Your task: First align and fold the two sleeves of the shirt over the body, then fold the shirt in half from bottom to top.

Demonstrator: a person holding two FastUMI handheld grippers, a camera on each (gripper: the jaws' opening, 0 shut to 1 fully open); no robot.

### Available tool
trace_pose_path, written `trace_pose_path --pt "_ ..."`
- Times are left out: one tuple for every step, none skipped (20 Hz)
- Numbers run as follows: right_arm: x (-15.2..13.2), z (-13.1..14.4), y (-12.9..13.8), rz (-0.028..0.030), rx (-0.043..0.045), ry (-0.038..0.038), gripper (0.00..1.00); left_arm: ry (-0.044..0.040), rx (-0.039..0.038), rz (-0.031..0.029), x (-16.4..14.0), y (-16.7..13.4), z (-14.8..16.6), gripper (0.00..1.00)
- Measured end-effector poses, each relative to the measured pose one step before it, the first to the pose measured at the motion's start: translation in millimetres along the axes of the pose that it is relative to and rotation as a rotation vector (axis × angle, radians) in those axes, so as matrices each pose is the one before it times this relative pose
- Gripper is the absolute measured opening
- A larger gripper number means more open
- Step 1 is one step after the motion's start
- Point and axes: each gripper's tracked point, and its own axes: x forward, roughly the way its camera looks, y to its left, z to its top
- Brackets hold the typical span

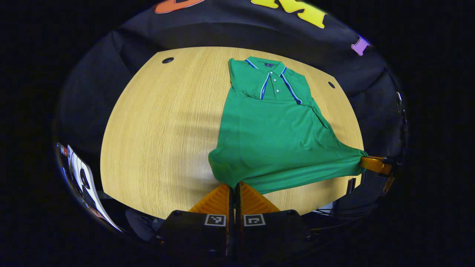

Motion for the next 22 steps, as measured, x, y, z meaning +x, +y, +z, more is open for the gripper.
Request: trace_pose_path --pt "-1.41 8.91 2.08 0.00419 0.00029 -0.01097 0.03 -0.00932 -0.00487 0.00154 0.55 0.93 8.80 0.03" --pt "-1.55 9.31 1.54 0.00732 0.00504 -0.01355 0.03 -0.00811 -0.00392 -0.00105 1.50 0.07 7.55 0.03" --pt "-0.55 10.72 1.93 0.00500 0.00561 -0.01285 0.03 -0.01077 -0.00072 0.00442 1.12 1.73 8.90 0.03" --pt "0.18 10.91 -0.21 -0.00196 0.00399 -0.01350 0.02 -0.01146 0.00166 0.00221 1.64 1.18 8.62 0.03" --pt "-0.07 11.41 0.27 -0.00100 0.00033 -0.01569 0.03 -0.01149 0.00061 0.00164 1.74 0.75 8.00 0.03" --pt "-0.36 10.92 -0.32 -0.00255 -0.00461 -0.01269 0.03 -0.01077 -0.00768 0.00185 1.16 0.45 8.35 0.03" --pt "0.24 12.03 0.66 -0.00003 -0.00323 -0.01607 0.00 -0.01165 -0.01119 -0.00005 3.44 -0.23 8.55 0.03" --pt "1.62 11.71 -0.27 -0.00364 -0.00249 -0.01254 0.03 -0.00771 -0.00867 -0.00146 4.01 -1.65 8.79 0.03" --pt "1.94 10.30 0.31 0.00030 -0.00298 -0.00822 0.03 -0.00711 -0.00625 -0.00172 3.47 -1.10 8.07 0.03" --pt "3.05 11.55 0.01 -0.00273 -0.00077 -0.01113 0.03 -0.01050 -0.00283 -0.00027 4.03 -0.72 9.36 0.03" --pt "3.28 11.99 0.50 0.00182 -0.00138 -0.01418 0.03 -0.01060 0.00172 0.00155 4.37 -0.98 9.45 0.03" --pt "5.41 11.57 0.80 -0.00046 -0.00238 -0.01185 0.00 -0.01355 0.00362 0.00574 4.25 0.17 11.46 0.03" --pt "6.22 10.11 -0.50 -0.00076 0.00064 -0.01266 0.03 -0.01448 0.00380 0.00104 4.65 -0.68 12.45 0.03" --pt "6.79 10.77 0.95 0.00400 -0.00020 -0.01408 0.03 -0.01551 0.00137 0.00708 5.71 0.13 10.87 0.03" --pt "8.67 10.20 -0.03 0.00036 -0.00227 -0.01423 0.03 -0.01351 0.00305 0.00290 7.13 -0.85 11.75 0.03" --pt "9.48 10.16 -0.77 -0.00286 -0.00645 -0.01326 0.03 -0.01605 0.00568 0.00339 7.10 -0.59 12.11 0.03" --pt "8.55 8.24 0.75 0.00417 -0.01074 -0.01339 0.06 -0.01628 0.00699 0.01506 6.29 3.28 11.88 0.03" --pt "9.40 9.27 0.76 0.00293 -0.01049 -0.01510 0.03 -0.01957 0.00380 0.01338 6.75 2.71 12.79 0.03" --pt "8.85 7.67 -1.51 -0.00340 -0.00518 -0.01303 0.03 -0.00977 0.00635 0.00003 8.73 -0.95 9.82 0.03" --pt "10.29 7.35 -0.19 0.00143 -0.00106 -0.01028 0.03 -0.01411 0.00235 0.01092 9.90 -0.40 9.27 0.03" --pt "9.72 5.50 -1.54 -0.00361 -0.00082 -0.00714 0.03 -0.01280 0.00442 0.00173 9.36 -1.69 9.98 0.03" --pt "10.39 5.79 -1.90 -0.00303 0.00082 -0.00686 0.03 -0.00898 0.00838 0.00576 8.97 -0.27 8.53 0.03"
